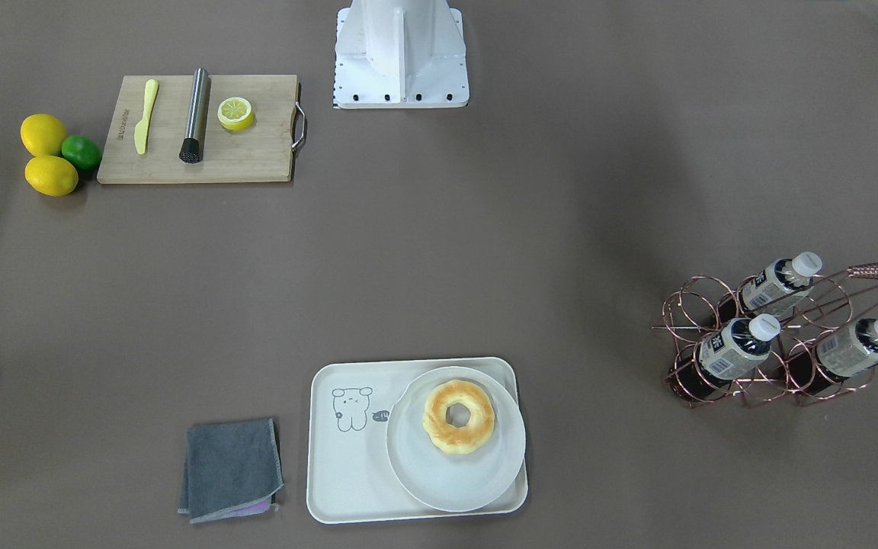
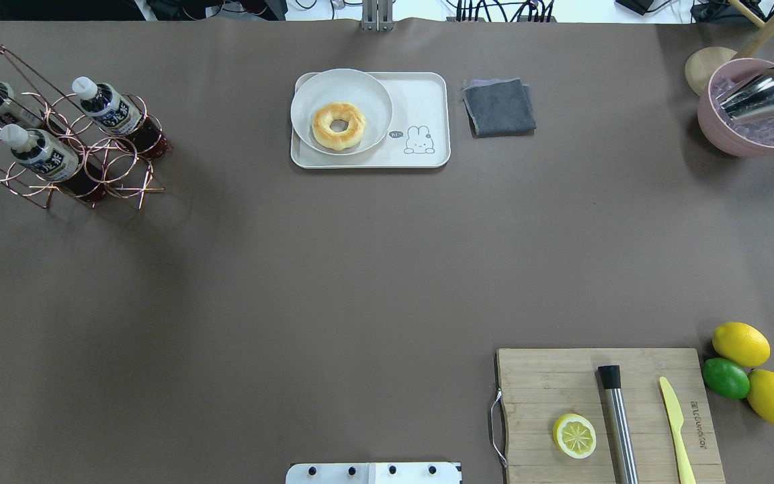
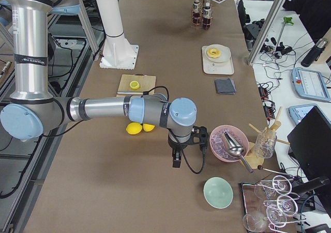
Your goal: Place tea on tray
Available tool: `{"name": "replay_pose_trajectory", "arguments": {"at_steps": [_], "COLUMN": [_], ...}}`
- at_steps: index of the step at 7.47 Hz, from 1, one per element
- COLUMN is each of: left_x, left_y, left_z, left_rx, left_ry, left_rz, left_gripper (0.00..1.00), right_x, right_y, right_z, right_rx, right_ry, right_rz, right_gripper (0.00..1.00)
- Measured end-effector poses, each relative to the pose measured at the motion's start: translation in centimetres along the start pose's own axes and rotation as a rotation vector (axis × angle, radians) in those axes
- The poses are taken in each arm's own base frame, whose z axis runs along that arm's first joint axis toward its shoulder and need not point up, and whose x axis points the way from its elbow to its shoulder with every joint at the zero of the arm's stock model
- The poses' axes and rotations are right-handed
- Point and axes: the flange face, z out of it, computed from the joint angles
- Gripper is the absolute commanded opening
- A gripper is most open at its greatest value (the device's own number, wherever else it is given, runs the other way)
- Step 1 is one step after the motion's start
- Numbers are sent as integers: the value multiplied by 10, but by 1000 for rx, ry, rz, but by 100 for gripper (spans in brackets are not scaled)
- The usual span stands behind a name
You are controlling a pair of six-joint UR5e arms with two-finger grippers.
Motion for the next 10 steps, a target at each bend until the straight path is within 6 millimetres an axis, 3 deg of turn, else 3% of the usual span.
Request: {"name": "replay_pose_trajectory", "arguments": {"at_steps": [2, 5, 7, 10], "left_x": [48, 80, 105, 152], "left_y": [-22, -32, -38, -29], "left_z": [-29, -51, -49, -7], "left_rx": [68, 123, 150, 178], "left_ry": [-1, 5, 31, 106], "left_rz": [74, 90, -10, -97], "left_gripper": [98, 98, 98, 97], "right_x": [1, 1, 4, 8], "right_y": [1, -2, 2, 7], "right_z": [-1, -4, -6, -7], "right_rx": [2, 9, 14, 15], "right_ry": [2, 6, 4, 3], "right_rz": [-1, -5, 4, 17], "right_gripper": [100, 100, 100, 100]}}
